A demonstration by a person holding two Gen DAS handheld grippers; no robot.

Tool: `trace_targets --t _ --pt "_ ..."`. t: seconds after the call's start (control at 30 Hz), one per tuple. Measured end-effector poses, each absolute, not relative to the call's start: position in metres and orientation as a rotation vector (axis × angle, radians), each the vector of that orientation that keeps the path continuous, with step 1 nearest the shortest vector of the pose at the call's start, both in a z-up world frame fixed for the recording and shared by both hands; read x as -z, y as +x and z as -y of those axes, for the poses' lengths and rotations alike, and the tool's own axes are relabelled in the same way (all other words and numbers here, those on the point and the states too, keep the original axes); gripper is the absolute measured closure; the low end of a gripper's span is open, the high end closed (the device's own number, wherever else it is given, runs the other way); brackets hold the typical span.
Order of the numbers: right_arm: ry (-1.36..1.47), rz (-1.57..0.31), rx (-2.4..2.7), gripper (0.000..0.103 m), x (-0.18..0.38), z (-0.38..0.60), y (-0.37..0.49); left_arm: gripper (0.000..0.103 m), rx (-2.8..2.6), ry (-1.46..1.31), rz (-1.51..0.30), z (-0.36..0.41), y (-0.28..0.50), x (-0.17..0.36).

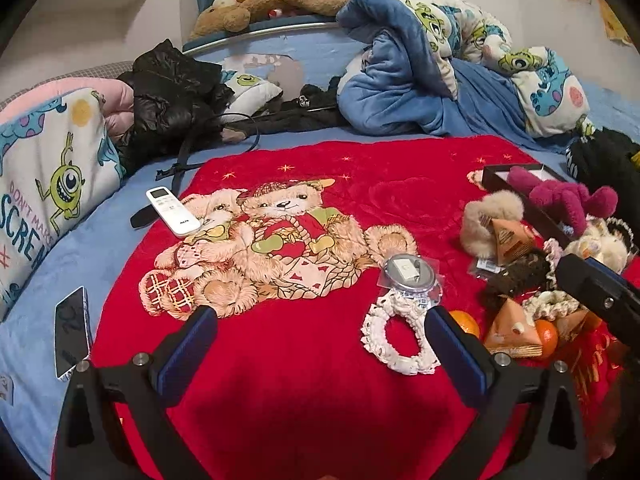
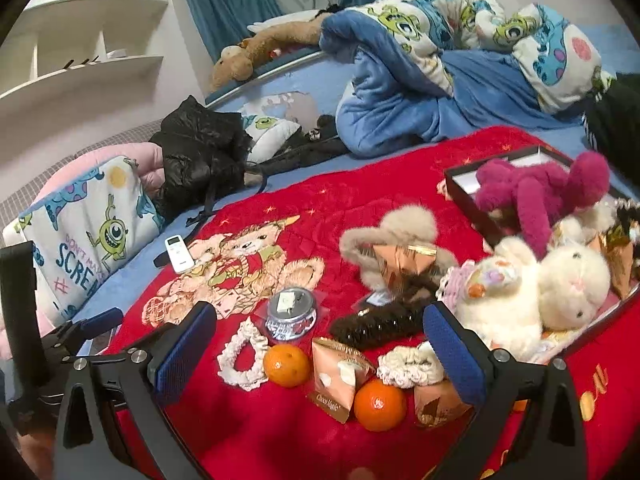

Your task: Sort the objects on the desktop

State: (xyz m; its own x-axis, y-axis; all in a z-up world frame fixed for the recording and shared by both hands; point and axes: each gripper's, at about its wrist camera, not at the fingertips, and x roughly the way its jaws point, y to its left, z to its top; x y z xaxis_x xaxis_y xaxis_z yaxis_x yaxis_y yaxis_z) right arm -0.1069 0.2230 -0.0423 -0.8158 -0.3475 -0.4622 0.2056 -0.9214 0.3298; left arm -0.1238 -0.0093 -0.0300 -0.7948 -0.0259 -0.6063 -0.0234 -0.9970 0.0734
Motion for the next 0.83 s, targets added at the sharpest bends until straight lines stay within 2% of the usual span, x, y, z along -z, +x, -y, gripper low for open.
trace_targets --t 0.4,0.57,0.83 --pt "0.842 0.359 2.704 0.0 0.056 -0.219 -0.116 0.0 2.928 1.083 0.14 0.003 -0.143 0.05" --pt "0.847 0.414 2.72 0.0 0.056 -0.225 -0.115 0.0 2.927 1.07 0.015 0.011 -0.141 0.046" --pt "0.849 0.464 2.764 0.0 0.054 -0.24 -0.113 0.0 3.0 0.996 0.007 0.006 -0.13 0.037"
